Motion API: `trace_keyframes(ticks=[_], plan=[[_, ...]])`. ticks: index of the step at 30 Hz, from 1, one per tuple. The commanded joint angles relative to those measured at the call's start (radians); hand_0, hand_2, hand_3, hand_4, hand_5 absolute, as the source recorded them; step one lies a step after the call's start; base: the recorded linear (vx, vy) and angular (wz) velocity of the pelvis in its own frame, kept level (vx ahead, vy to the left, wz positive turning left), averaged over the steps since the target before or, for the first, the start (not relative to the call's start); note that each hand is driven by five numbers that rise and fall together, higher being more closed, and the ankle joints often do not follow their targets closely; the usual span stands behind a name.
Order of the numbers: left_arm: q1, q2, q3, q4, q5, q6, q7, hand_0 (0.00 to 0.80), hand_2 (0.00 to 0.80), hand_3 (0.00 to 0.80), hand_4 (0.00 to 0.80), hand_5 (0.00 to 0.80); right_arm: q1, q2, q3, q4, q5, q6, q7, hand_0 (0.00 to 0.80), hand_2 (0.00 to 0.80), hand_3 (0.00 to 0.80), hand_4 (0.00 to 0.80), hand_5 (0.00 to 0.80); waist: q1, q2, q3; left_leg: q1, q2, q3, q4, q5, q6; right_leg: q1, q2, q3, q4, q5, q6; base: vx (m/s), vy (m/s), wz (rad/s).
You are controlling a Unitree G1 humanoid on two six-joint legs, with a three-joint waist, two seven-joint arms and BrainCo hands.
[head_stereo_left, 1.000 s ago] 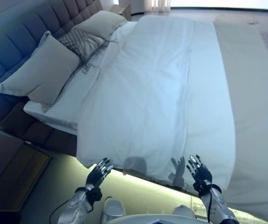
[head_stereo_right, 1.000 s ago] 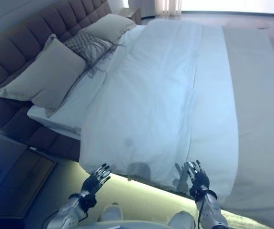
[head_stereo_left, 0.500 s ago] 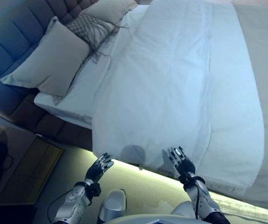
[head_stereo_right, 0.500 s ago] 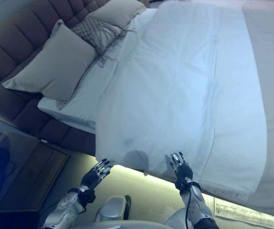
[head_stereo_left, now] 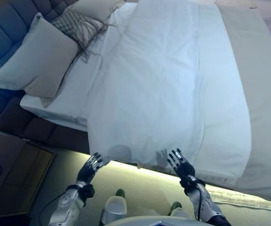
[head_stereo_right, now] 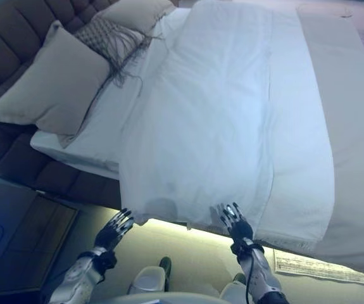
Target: Make the bed neatly
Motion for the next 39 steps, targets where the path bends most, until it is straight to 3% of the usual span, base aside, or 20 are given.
trace_keyframes(ticks=[1,3,5,8,10,12,14,17,22,29,36,37,39], plan=[[-0.008,0.039,0.039,-0.091,0.045,-0.034,0.005,0.0,0.0,0.0,0.0,0.0,0.005,0.026,-0.003,-0.093,0.025,-0.039,0.027,0.0,0.0,0.0,0.0,0.0,0.009,-0.06,0.02,-0.022,-0.106,0.005,0.073,-0.001,0.03,0.078,0.049,-0.033,-0.143,0.159,-0.013,0.099,-0.127,0.07],[0.005,0.05,0.039,-0.095,0.157,-0.082,0.034,0.0,0.0,0.0,0.0,0.0,0.005,0.018,-0.006,-0.103,0.017,-0.028,0.011,0.0,0.0,0.0,0.0,0.0,0.004,-0.062,0.036,-0.053,-0.11,0.012,0.211,-0.017,0.026,0.079,0.043,-0.033,-0.109,0.137,-0.028,0.103,-0.069,0.06],[0.02,0.065,0.032,-0.108,0.282,-0.132,0.099,0.0,0.0,0.0,0.0,0.0,-0.003,0.002,-0.008,-0.104,0.02,-0.022,-0.017,0.0,0.0,0.0,0.0,0.0,-0.001,-0.05,0.051,-0.082,-0.095,-0.005,0.264,0.031,0.011,0.075,0.046,-0.026,-0.1,0.135,-0.042,0.078,0.062,-0.09],[-0.016,0.123,-0.016,-0.096,0.607,-0.229,0.317,0.0,0.0,0.0,0.0,0.0,-0.048,-0.035,-0.004,-0.093,0.051,-0.028,-0.005,0.0,0.0,0.0,0.0,0.0,-0.013,-0.007,0.072,-0.108,-0.034,-0.034,0.173,0.139,-0.029,0.037,0.055,-0.011,-0.087,0.126,-0.04,-0.04,0.328,-0.2],[-0.134,0.171,-0.072,-0.049,0.824,-0.246,0.516,0.0,0.0,0.0,0.0,0.0,-0.119,-0.066,0.004,-0.081,0.071,-0.051,-0.024,0.0,0.0,0.0,0.0,0.0,-0.029,0.028,0.103,-0.143,0.02,-0.038,0.056,0.208,-0.059,-0.018,0.039,-0.007,-0.069,0.116,-0.025,-0.278,0.478,-0.25],[-0.274,0.184,-0.133,0.012,0.946,-0.203,0.632,0.0,0.0,0.0,0.0,0.0,-0.189,-0.087,0.02,-0.067,0.085,-0.078,-0.035,0.0,0.0,0.0,0.0,0.0,-0.045,0.043,0.14,-0.184,0.041,-0.041,0.017,0.219,-0.072,-0.091,0.006,-0.001,-0.032,0.109,-0.01,-0.217,0.433,-0.18],[-0.398,0.182,-0.184,0.125,1.064,-0.156,0.742,0.0,0.0,0.0,0.0,0.0,-0.24,-0.094,0.05,-0.053,0.063,-0.097,-0.091,0.0,0.0,0.0,0.0,0.0,-0.073,0.042,0.181,-0.228,0.021,-0.016,0.047,0.136,-0.06,-0.229,-0.072,0.049,0.115,0.1,0.031,-0.029,0.443,-0.27],[-0.45,0.184,-0.226,0.186,1.194,-0.074,0.833,0.0,0.0,0.0,0.0,0.0,-0.246,-0.103,0.063,-0.065,0.06,-0.093,-0.106,0.0,0.0,0.0,0.0,0.0,-0.094,0.019,0.219,-0.294,-0.001,0.011,0.12,0.098,-0.053,-0.314,-0.116,0.093,0.167,0.121,0.05,0.028,0.249,-0.23],[-0.536,0.192,-0.276,0.332,1.301,0.013,0.994,0.0,0.0,0.0,0.0,0.0,-0.262,-0.119,0.086,-0.123,0.069,-0.089,-0.091,0.0,0.0,0.0,0.0,0.0,-0.12,0.001,0.273,-0.357,-0.014,0.003,0.126,0.095,-0.05,-0.388,-0.105,0.127,0.119,0.186,0.063,-0.007,0.154,-0.24],[-0.683,0.135,-0.357,0.521,1.375,0.272,1.148,0.0,0.0,0.0,0.0,0.0,-0.342,-0.157,0.139,-0.198,0.044,-0.093,-0.151,0.0,0.0,0.0,0.0,0.0,-0.153,-0.002,0.346,-0.502,-0.018,-0.015,0.162,0.121,-0.055,-0.543,-0.096,0.153,0.149,0.218,0.07,-0.062,0.182,-0.15],[-0.783,0.144,-0.372,0.561,1.445,0.481,1.285,0.0,0.0,0.0,0.0,0.0,-0.384,-0.188,0.15,-0.293,0.06,-0.136,-0.187,0.0,0.0,0.0,0.0,0.0,-0.165,-0.015,0.42,-0.619,-0.029,-0.048,0.185,0.145,-0.052,-0.647,-0.084,0.168,0.16,0.253,0.08,-0.038,0.089,0.01],[-0.791,0.148,-0.372,0.56,1.444,0.505,1.294,0.0,0.0,0.0,0.0,0.0,-0.386,-0.191,0.151,-0.305,0.063,-0.136,-0.19,0.0,0.0,0.0,0.0,0.0,-0.165,-0.014,0.422,-0.617,-0.028,-0.052,0.192,0.118,-0.057,-0.648,-0.081,0.175,0.175,0.228,0.091,-0.03,0.1,-0.03],[-0.825,0.167,-0.373,0.564,1.393,0.56,1.329,0.0,0.0,0.0,0.0,0.0,-0.397,-0.199,0.152,-0.331,0.067,-0.136,-0.199,0.0,0.0,0.0,0.0,0.0,-0.17,-0.016,0.423,-0.669,-0.035,-0.055,0.199,0.15,-0.054,-0.695,-0.086,0.177,0.17,0.264,0.082,-0.055,0.098,-0.04]])
